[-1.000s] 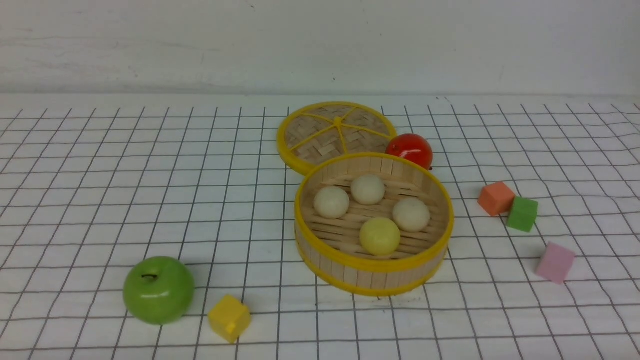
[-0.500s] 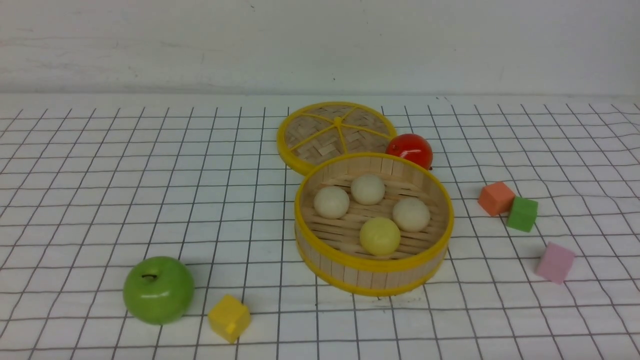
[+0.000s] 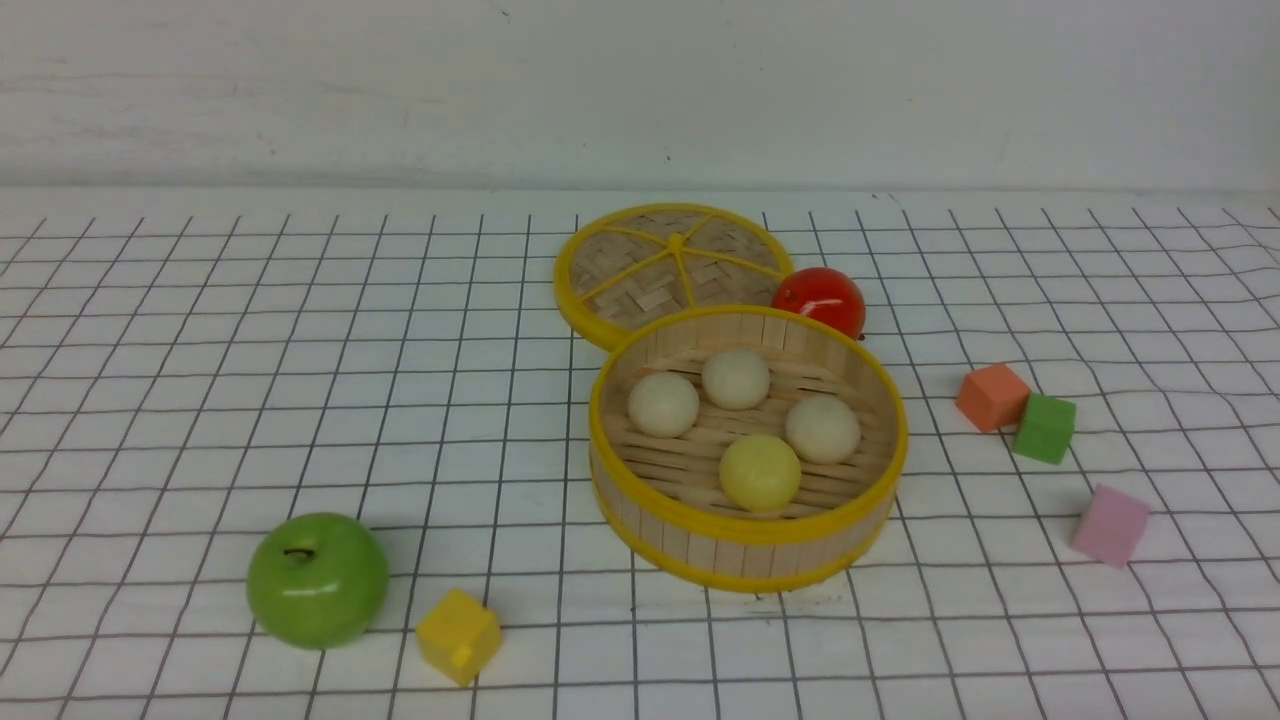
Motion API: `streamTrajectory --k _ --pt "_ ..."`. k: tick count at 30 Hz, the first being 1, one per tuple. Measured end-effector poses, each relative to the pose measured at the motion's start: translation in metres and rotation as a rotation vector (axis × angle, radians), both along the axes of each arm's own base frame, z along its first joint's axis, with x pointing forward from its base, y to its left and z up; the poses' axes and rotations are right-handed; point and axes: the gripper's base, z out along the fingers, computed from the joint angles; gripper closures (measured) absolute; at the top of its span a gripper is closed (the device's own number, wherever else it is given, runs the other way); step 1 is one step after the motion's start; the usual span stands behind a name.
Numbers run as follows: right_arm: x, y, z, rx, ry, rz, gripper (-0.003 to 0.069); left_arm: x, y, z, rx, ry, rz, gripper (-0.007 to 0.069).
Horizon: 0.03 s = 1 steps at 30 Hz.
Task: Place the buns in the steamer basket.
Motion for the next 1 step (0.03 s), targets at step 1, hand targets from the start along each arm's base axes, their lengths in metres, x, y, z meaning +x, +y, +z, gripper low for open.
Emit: streamTrajectory --k 1 --pt "0.0000 0.0000 0.0000 0.000 0.000 0.000 0.0571 0.0000 0.0000 0.0000 0.000 0.000 0.000 0.0606"
